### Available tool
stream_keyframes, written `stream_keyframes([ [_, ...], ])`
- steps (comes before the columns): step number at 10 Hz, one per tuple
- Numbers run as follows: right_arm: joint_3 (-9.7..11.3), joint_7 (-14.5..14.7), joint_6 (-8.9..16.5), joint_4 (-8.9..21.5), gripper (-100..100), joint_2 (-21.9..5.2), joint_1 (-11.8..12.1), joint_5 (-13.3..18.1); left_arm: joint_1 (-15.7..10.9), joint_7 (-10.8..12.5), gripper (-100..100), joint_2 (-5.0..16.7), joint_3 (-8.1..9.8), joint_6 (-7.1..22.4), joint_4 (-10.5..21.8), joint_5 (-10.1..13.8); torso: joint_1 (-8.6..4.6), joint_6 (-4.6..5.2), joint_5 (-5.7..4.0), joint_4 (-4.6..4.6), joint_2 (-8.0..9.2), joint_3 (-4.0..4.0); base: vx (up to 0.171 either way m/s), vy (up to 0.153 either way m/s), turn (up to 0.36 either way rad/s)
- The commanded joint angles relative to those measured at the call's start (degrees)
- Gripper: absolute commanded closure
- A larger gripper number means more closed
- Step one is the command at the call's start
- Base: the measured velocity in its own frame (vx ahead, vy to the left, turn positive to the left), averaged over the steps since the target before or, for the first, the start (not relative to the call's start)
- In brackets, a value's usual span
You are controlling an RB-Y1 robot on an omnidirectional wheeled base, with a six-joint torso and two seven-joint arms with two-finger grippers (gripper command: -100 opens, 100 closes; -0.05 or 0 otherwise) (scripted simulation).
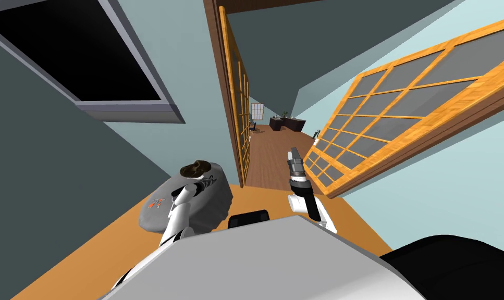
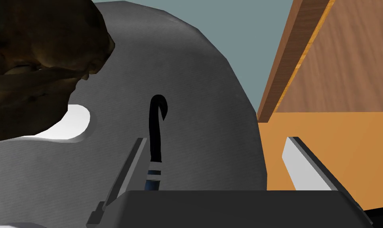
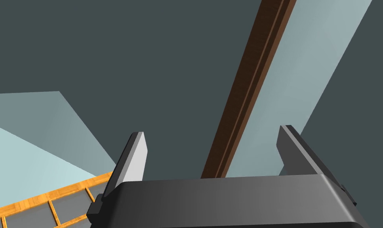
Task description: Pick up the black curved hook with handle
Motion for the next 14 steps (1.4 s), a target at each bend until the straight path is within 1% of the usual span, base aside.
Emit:
stream_keyframes([
  [1,0.00,0.00,0.00,0.00,0,0.00,0.00,0.00,0.10,0.42,-100,-0.10,0.60,1.87,-1.23,1.03,0.00,0.00,0.00,0.00,0.00,0.00,-0.008,-0.016,-0.030],
  [3,0.00,0.00,0.00,0.00,0,0.00,0.00,0.00,-0.07,0.92,-100,0.11,1.20,4.17,-2.29,2.23,-0.02,0.00,0.00,-0.02,-0.09,-0.05,0.015,-0.022,-0.025],
  [5,0.00,0.00,0.00,0.00,0,0.00,0.01,0.00,-0.08,1.59,-100,0.42,1.17,5.73,-2.73,1.88,-0.02,0.00,-0.01,-0.05,-0.24,-0.14,0.058,-0.020,0.005],
  [6,0.00,0.00,0.00,0.00,0,0.00,0.01,0.00,0.18,2.54,-100,0.80,0.70,6.82,-2.53,-0.01,-0.01,-0.01,0.00,-0.07,-0.35,-0.19,0.139,-0.030,0.079],
  [8,-0.01,0.00,0.00,0.00,0,0.00,0.03,0.00,0.52,3.36,-100,1.10,0.27,7.42,-2.12,-1.96,0.02,-0.02,0.00,-0.15,-0.68,-0.39,0.148,0.002,0.059],
  [14,-0.01,0.00,0.00,0.00,0,-0.01,0.02,0.00,2.05,6.54,-100,2.06,-1.00,9.15,-0.49,-9.42,0.20,-0.02,0.05,-0.12,-0.53,-0.31,0.101,0.026,0.062],
])
